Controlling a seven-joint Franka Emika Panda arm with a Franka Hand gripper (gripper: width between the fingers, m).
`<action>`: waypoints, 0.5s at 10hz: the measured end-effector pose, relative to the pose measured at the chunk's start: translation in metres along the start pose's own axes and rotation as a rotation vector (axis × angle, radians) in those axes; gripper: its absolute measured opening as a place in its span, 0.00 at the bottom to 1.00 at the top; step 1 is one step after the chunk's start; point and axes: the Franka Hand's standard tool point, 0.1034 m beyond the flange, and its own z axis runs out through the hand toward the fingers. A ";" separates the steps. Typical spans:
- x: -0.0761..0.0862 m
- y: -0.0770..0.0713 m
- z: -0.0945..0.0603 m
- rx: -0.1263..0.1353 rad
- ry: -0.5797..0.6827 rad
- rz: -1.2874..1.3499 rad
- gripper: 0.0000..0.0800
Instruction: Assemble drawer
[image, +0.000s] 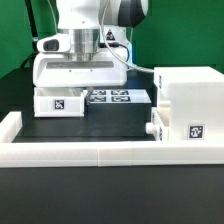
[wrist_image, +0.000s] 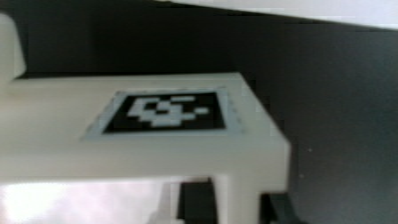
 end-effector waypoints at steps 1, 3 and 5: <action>0.000 0.000 0.000 0.000 0.000 0.000 0.05; 0.002 -0.004 -0.002 0.011 -0.017 -0.029 0.05; 0.024 -0.014 -0.018 0.024 -0.019 -0.114 0.05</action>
Offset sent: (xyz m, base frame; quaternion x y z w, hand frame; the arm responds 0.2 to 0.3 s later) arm 0.0260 0.0130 0.0327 -0.0123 -0.0459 -0.1508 0.9874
